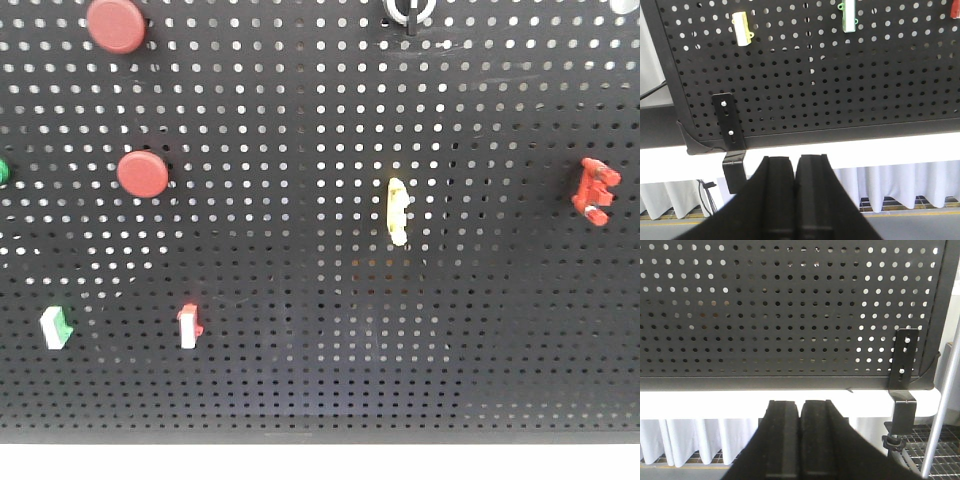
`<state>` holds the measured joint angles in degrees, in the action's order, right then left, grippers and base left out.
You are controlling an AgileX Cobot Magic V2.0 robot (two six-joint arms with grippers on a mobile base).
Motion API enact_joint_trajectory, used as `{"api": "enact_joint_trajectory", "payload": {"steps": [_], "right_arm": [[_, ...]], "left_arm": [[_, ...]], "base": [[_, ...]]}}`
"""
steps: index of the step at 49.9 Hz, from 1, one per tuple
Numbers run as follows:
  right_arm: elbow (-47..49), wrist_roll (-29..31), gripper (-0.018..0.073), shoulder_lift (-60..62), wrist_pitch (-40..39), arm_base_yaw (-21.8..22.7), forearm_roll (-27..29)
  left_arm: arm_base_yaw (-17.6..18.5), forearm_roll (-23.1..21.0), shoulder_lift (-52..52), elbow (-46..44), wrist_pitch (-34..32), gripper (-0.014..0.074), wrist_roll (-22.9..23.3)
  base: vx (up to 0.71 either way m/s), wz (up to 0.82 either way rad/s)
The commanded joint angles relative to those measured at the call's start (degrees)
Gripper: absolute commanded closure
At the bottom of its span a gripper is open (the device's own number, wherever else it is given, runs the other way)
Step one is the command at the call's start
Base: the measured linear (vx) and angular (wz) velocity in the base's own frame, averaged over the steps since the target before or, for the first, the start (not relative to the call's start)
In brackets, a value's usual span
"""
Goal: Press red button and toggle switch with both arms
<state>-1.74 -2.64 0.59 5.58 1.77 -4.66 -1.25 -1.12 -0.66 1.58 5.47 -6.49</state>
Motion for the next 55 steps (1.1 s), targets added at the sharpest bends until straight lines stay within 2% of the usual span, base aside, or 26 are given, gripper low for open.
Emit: {"api": "enact_joint_trajectory", "payload": {"steps": [1, 35, 42, 48, 52, 55], "right_arm": [[-0.7, 0.4, 0.0559, 0.7, -4.5, 0.4, -0.2], [-0.7, 0.5, 0.0559, 0.7, -6.6, 0.4, -0.2], [-0.7, 0.5, 0.0559, 0.7, -10.0, 0.4, -0.2], [-0.4, 0.5, 0.0559, 0.7, -16.8, 0.4, -0.2], [1.5, 0.4, 0.0559, 0.7, -19.9, 0.4, -0.2], [4.2, 0.3, 0.0559, 0.7, -20.1, 0.4, -0.2]], "left_arm": [[-0.2, -0.1, -0.8, 2.0, -4.8, 0.0594, 0.1], [-0.2, -0.1, -0.8, 1.9, -5.1, 0.0594, 0.0], [-0.2, -0.1, -0.8, 1.4, -11.0, 0.0594, 0.0], [-0.2, -0.1, -0.8, 1.4, -17.1, 0.0594, 0.2], [-0.2, -0.1, -0.8, 0.2, -21.8, 0.0594, 3.3], [-0.2, -0.1, -0.8, -2.3, -22.8, 0.0594, 5.4]], "base": [[0.02, 0.0], [0.0, 0.0], [0.0, 0.0], [0.0, 0.0], [0.0, 0.0], [0.0, 0.0]]}}
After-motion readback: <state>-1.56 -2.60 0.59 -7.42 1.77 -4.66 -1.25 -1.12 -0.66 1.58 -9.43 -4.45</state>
